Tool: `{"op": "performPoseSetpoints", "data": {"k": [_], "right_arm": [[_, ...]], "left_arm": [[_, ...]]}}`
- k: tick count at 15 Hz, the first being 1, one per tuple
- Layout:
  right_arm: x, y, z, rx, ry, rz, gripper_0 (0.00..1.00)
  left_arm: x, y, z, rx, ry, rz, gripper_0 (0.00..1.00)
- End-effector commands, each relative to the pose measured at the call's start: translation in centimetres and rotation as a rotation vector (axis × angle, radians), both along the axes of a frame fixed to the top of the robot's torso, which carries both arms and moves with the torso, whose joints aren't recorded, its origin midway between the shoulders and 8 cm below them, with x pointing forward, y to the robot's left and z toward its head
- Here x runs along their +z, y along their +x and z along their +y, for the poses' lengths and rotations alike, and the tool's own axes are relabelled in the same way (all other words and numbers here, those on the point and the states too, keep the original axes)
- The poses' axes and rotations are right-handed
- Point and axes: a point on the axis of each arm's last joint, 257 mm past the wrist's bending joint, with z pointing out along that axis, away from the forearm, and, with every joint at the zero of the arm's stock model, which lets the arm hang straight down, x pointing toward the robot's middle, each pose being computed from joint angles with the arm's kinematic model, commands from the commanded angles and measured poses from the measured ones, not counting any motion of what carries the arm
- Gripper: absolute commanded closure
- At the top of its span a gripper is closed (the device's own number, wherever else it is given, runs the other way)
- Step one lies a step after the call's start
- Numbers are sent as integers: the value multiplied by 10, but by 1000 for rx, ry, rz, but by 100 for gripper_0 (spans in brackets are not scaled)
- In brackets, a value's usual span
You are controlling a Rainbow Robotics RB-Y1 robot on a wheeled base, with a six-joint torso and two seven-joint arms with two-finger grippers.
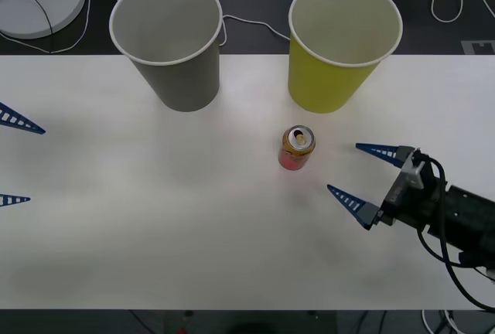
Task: Put the can into the green bin and the plastic bottle into the gray bin
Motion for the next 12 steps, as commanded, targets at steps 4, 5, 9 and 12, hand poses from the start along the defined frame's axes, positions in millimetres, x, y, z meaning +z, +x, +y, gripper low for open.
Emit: {"op": "performPoseSetpoints", "data": {"k": [4,5,9,12], "right_arm": [[-18,22,23,27,44,-12,0],[-21,26,28,31,50,-18,0],[-30,43,49,37,70,-39,0],[-33,54,63,45,65,-51,0]], "left_arm": [[0,0,0,0,0,0,0],[0,0,0,0,0,0,0],[0,0,0,0,0,0,0],[0,0,0,0,0,0,0]]}}
